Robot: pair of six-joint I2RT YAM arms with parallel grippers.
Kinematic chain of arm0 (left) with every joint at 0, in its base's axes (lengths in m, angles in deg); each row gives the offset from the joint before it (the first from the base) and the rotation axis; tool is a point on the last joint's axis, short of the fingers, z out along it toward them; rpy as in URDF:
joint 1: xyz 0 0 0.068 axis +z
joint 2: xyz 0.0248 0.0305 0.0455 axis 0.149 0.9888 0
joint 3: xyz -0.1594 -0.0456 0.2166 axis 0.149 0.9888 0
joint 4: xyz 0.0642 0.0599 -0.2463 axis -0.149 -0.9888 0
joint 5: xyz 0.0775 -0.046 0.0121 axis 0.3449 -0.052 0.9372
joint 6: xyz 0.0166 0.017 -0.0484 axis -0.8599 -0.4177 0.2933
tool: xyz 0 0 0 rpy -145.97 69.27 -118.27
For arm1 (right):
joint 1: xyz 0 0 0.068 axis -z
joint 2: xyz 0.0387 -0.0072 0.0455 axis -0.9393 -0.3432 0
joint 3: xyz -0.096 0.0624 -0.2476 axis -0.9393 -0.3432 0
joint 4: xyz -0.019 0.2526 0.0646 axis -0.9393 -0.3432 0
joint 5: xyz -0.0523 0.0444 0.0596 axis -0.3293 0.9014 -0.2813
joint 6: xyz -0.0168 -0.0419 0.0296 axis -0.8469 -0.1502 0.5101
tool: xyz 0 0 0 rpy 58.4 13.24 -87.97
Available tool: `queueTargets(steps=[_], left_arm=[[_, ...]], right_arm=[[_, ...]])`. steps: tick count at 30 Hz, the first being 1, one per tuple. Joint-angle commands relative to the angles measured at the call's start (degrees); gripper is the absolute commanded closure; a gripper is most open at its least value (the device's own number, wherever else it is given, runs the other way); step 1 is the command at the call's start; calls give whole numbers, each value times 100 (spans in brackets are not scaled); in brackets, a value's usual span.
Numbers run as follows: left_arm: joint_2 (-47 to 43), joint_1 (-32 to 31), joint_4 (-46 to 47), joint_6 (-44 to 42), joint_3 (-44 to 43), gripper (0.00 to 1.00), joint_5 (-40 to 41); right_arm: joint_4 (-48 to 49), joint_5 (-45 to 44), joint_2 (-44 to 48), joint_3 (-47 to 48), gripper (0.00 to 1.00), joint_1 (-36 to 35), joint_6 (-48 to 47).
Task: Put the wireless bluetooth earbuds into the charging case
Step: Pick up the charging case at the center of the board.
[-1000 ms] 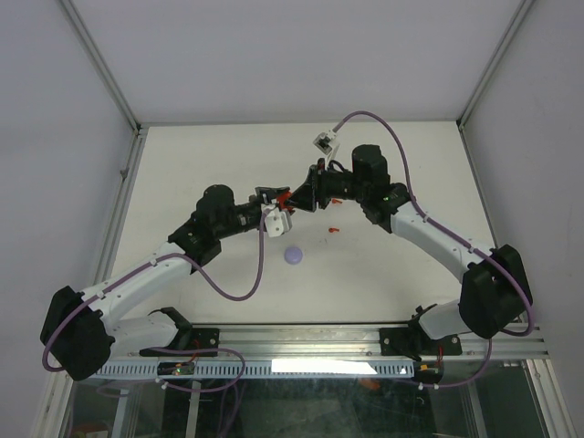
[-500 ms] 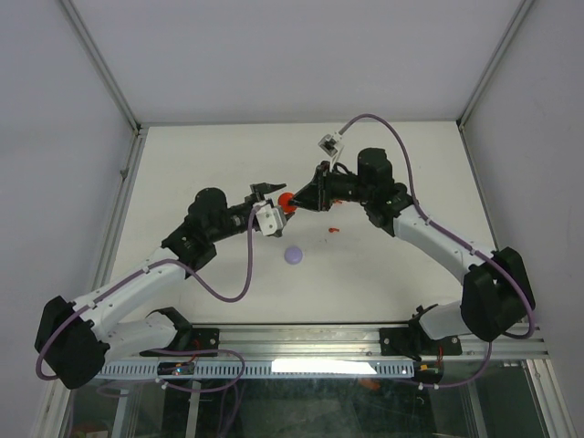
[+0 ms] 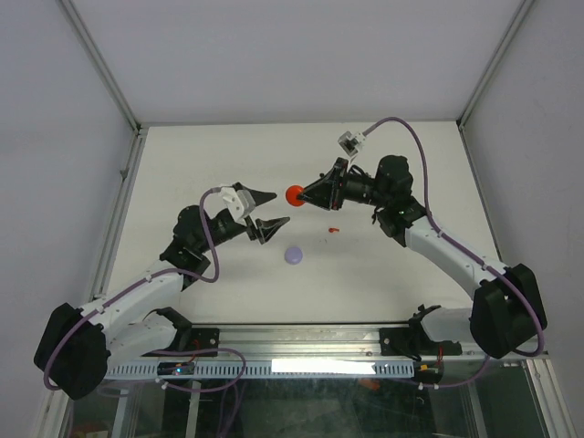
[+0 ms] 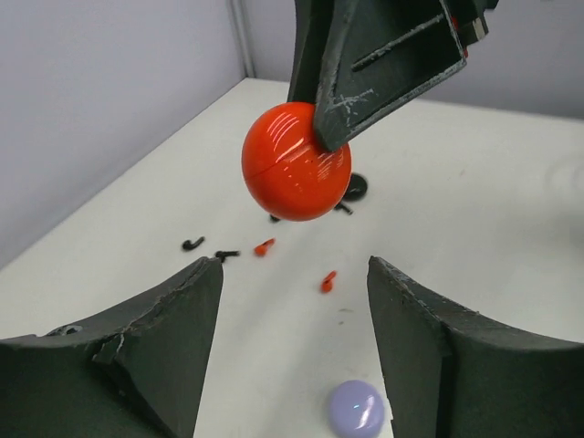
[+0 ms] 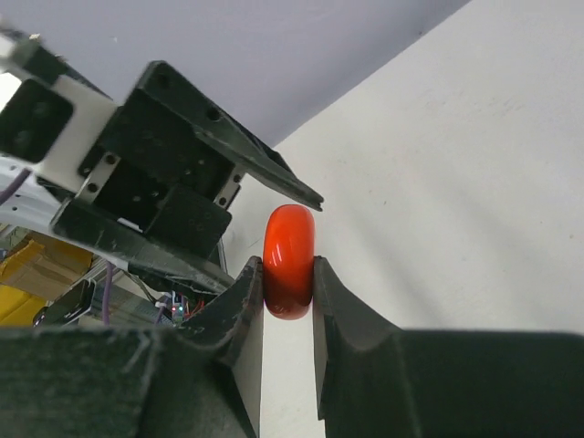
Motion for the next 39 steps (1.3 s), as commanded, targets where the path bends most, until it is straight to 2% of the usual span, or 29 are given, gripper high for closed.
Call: queueTargets(steps=[1, 6, 12, 21, 33, 39], left_arm=[[-7, 397, 2122, 2164, 408, 35, -728], [338, 707, 3694, 3833, 615, 38, -1057], [961, 708, 4640, 4979, 448, 42, -1312], [1294, 708, 5164, 5324, 229, 49, -1638], [1378, 708, 5247, 5489, 93, 63, -1954], [1429, 695, 5232, 5565, 132, 63, -2089]], right_arm=[[1195, 269, 307, -93, 96, 8, 355], [1628, 490, 396, -136, 96, 7, 485], [1960, 686, 354, -116, 95, -84, 599], [2029, 1023, 213, 8, 96, -254, 583], [2089, 1103, 87, 85, 96, -415, 586], [2152, 1034, 134, 48, 96, -426, 564]])
